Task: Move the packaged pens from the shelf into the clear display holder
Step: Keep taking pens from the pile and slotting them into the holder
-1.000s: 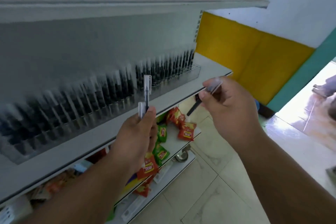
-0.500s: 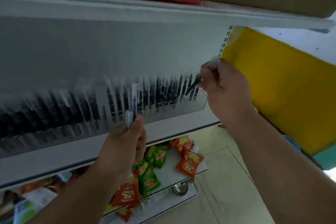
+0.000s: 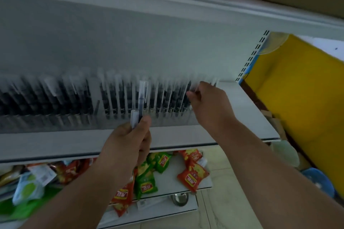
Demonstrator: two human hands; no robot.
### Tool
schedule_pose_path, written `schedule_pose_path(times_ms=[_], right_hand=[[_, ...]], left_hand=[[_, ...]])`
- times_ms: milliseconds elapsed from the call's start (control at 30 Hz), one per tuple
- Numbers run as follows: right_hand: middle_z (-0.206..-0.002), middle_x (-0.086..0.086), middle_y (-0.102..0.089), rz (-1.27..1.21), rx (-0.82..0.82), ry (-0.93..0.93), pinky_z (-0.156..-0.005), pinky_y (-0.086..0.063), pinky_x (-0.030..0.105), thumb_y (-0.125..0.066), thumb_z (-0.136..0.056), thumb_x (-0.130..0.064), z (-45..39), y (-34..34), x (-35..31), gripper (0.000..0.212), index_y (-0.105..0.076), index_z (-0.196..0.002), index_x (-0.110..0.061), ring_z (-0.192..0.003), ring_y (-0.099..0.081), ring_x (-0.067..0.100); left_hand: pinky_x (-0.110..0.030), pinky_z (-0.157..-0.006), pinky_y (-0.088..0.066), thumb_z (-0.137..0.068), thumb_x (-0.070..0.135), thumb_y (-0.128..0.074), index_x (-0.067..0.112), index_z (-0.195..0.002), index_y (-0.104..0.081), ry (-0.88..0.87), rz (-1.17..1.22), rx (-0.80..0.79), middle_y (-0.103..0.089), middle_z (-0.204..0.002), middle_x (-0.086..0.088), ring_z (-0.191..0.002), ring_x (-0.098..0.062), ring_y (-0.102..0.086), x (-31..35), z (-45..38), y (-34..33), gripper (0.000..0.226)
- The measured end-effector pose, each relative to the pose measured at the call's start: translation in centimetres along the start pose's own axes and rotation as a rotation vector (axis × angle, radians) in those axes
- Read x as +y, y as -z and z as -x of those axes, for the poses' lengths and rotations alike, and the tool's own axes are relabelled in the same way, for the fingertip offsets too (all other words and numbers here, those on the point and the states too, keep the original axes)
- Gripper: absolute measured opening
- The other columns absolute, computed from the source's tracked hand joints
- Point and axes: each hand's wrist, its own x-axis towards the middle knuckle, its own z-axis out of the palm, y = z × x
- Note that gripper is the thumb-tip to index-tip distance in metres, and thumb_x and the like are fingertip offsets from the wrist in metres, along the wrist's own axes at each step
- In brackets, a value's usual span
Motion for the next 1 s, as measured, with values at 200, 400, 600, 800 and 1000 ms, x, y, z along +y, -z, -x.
schedule_pose_path(times_ms=[200, 400, 600, 800, 1000], right_hand=[[-0.078, -0.008, -0.06, -0.245, 0.093, 0.023, -0.059, -0.042, 0.025, -0.062, -0.09, -0.047, 2.4, 0.6, 0.6, 0.025, -0.058, -0.088, -0.022, -0.07, -0.055, 0.006], [-0.071, 0.01, -0.064, -0.62, -0.121, 0.124, -0.065, -0.055, 0.051, -0.063, -0.092, -0.037, 3.8, 1.8, -1.3, 0.022, -0.067, -0.082, -0.017, -0.064, -0.059, 0.029], [-0.061, 0.012, -0.06, -0.759, 0.065, 0.074, -0.053, -0.047, 0.035, -0.062, -0.095, -0.022, 4.6, 2.6, -0.2, 0.023, -0.062, -0.073, -0.015, -0.054, -0.055, 0.025], [-0.063, 0.006, -0.061, -0.646, 0.486, 0.015, -0.054, -0.05, 0.037, -0.057, -0.098, -0.023, 2.4, 4.8, 2.4, 0.02, -0.063, -0.079, -0.018, -0.056, -0.058, 0.021], [-0.061, -0.009, -0.053, -0.381, 0.459, 0.131, -0.053, -0.041, 0.021, -0.056, -0.098, -0.027, 0.8, 3.6, 2.2, 0.02, -0.057, -0.078, -0.024, -0.061, -0.056, 0.008]], left_hand=[[-0.024, -0.044, -0.008, -0.082, 0.037, -0.061, 0.023, -0.065, -0.034, 0.003, -0.046, -0.022, -0.023, -0.054, 0.004, -0.047, -0.011, -0.012, -0.1, -0.7, -1.2, 0.035], [-0.024, -0.043, -0.013, -0.099, 0.026, -0.053, 0.02, -0.058, -0.032, 0.02, -0.251, -0.178, -0.022, -0.051, 0.002, -0.044, -0.014, -0.013, -0.6, -1.4, -3.4, 0.046], [-0.027, -0.047, -0.012, -0.09, 0.026, -0.061, 0.024, -0.049, -0.038, 0.031, -0.337, -0.241, -0.024, -0.049, -0.001, -0.043, -0.013, -0.015, -0.2, -1.9, -3.7, 0.047], [-0.018, -0.04, -0.015, -0.099, 0.01, -0.048, 0.019, -0.054, -0.03, -0.027, -0.281, -0.15, -0.023, -0.048, 0.0, -0.039, -0.012, -0.015, 0.0, -1.6, -2.9, 0.049], [-0.019, -0.038, -0.019, -0.099, 0.012, -0.046, 0.022, -0.049, -0.032, -0.057, -0.3, -0.141, -0.023, -0.049, -0.002, -0.04, -0.014, -0.016, 0.2, -1.6, -2.3, 0.053]])
